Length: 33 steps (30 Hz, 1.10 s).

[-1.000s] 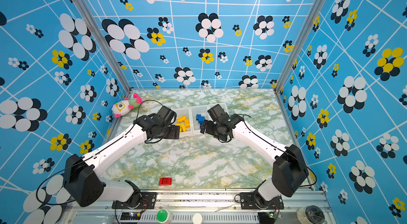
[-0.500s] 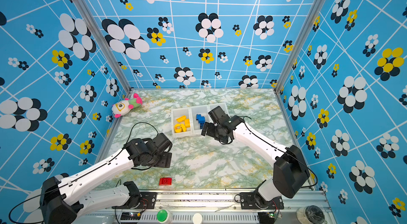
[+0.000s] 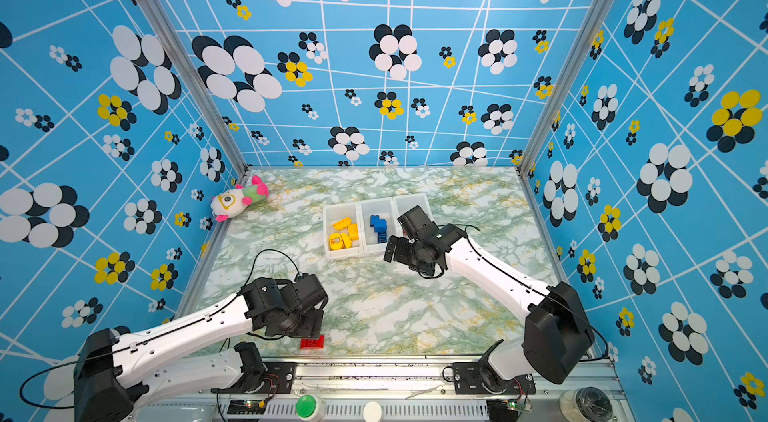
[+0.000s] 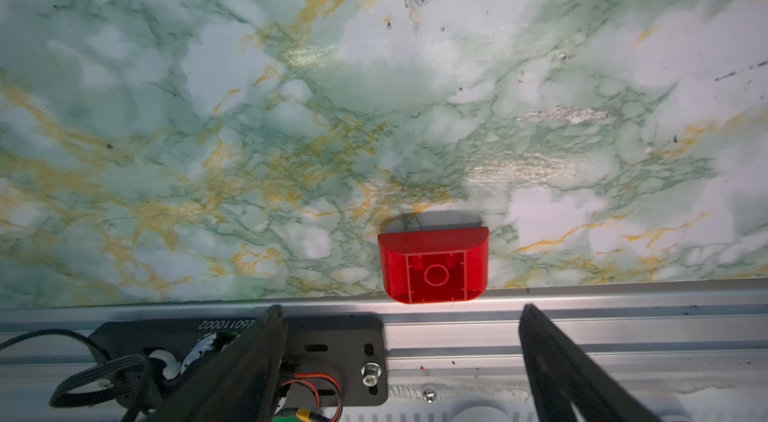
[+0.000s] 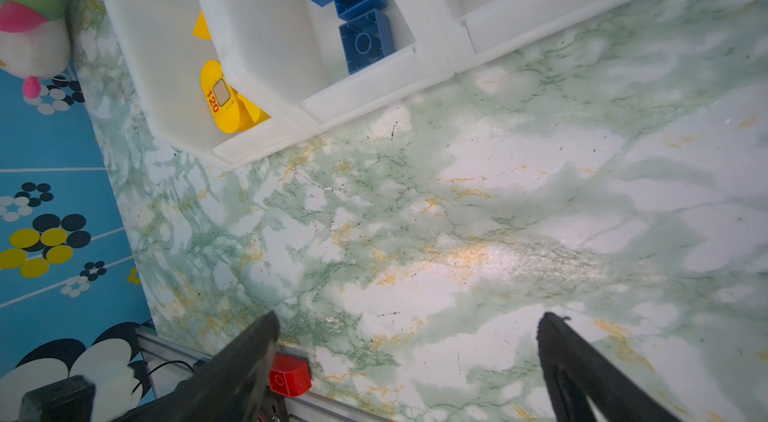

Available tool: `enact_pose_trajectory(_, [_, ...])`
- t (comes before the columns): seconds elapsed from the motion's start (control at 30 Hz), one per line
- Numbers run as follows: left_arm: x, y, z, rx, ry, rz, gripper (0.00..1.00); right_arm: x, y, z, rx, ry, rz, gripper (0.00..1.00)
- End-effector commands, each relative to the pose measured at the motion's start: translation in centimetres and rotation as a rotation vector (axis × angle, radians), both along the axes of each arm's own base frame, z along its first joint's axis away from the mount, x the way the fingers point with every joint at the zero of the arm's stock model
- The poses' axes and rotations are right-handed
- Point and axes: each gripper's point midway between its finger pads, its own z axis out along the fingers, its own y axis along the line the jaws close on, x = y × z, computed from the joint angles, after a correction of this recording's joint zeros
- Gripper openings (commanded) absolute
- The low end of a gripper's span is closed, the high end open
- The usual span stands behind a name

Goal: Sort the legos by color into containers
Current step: 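Move the left gripper back to the red brick and close on it, then lift the red brick off the table with the left gripper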

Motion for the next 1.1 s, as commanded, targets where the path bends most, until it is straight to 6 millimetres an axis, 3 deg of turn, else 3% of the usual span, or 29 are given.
enact_pose_trajectory(0.0, [-0.9, -0.1, -1.3, 0.001, 0.044, 0.036, 0.89, -0.6, -0.7, 0.3, -0.009, 0.004, 0.007, 0.99])
enact_pose_trajectory(0.4, [-1.0, -2.0, -3.6, -0.045, 0.074, 0.055, 0.89, -0.9, -1.3, 0.9, -0.027, 0.01, 0.009, 0.99])
enact_pose_trajectory(1.07, [-1.9, -1.7, -5.5, 0.0, 0.134, 0.069, 0.85, -0.8, -1.9, 1.1, -0.036, 0.008, 0.001, 0.99])
